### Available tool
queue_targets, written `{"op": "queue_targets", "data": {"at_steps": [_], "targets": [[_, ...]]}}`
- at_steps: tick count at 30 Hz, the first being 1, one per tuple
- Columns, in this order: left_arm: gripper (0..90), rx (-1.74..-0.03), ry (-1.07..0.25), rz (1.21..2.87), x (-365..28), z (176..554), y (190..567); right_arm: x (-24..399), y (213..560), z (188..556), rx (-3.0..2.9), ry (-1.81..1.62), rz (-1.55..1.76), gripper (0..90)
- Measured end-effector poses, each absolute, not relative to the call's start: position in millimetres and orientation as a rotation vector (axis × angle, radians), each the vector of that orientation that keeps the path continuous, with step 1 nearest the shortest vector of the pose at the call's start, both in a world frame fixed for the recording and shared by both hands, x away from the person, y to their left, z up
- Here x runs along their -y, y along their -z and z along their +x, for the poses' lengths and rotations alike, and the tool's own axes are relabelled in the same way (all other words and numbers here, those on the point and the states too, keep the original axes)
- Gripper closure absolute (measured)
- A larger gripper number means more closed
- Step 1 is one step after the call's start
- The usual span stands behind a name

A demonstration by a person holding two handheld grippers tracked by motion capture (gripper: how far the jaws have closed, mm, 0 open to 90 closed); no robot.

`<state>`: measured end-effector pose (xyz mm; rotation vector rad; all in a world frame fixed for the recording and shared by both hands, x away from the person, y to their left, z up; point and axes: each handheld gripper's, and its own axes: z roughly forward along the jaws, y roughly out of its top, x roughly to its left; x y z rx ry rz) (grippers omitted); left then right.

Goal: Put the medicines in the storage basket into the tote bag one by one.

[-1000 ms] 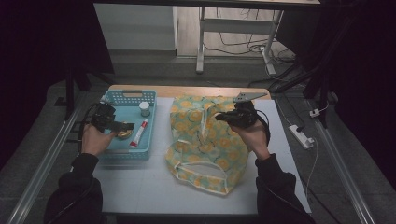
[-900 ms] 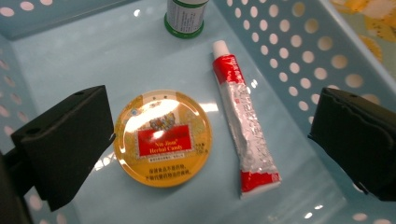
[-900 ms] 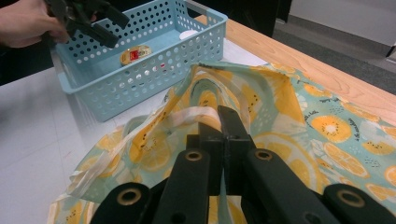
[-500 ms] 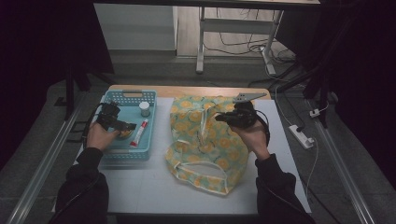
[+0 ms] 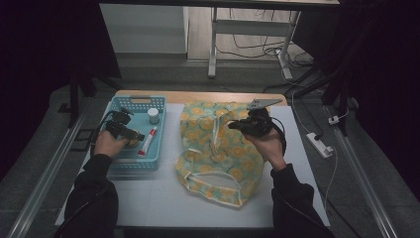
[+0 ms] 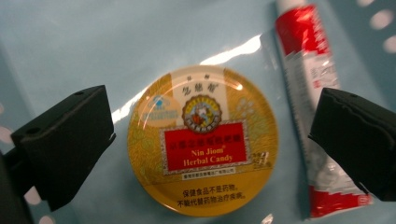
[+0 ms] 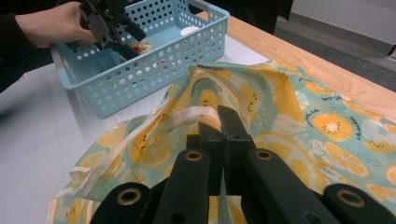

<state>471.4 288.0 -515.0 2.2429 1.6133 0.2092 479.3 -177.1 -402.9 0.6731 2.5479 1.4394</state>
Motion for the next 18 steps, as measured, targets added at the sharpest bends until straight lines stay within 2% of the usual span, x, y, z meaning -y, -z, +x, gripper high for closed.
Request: {"op": "queue_targets", "data": {"at_steps": [4, 8, 9, 10, 11, 18], "targets": [[0.2, -1.653, -0.198, 2.281, -284.6, 474.1, 518.7, 176.9, 402.9, 479.0, -2.551, -1.437, 0.673, 90.0], [4.6, -1.670, -0.202, 2.302, -282.9, 474.1, 519.1, 176.9, 402.9, 479.1, -2.553, -1.433, 0.667, 90.0], [7.4, -1.677, -0.206, 2.303, -282.7, 473.6, 518.6, 176.9, 402.9, 479.0, -2.552, -1.433, 0.667, 90.0], [17.7, -1.678, -0.201, 2.300, -283.2, 473.0, 518.1, 177.1, 402.8, 478.9, -2.552, -1.433, 0.667, 90.0], [19.9, -1.682, -0.192, 2.299, -283.3, 472.4, 517.8, 177.1, 402.7, 478.9, -2.551, -1.434, 0.667, 90.0], [20.5, -1.712, -0.151, 2.278, -282.5, 473.1, 516.3, 177.7, 402.4, 478.7, -2.549, -1.434, 0.665, 90.0]]}}
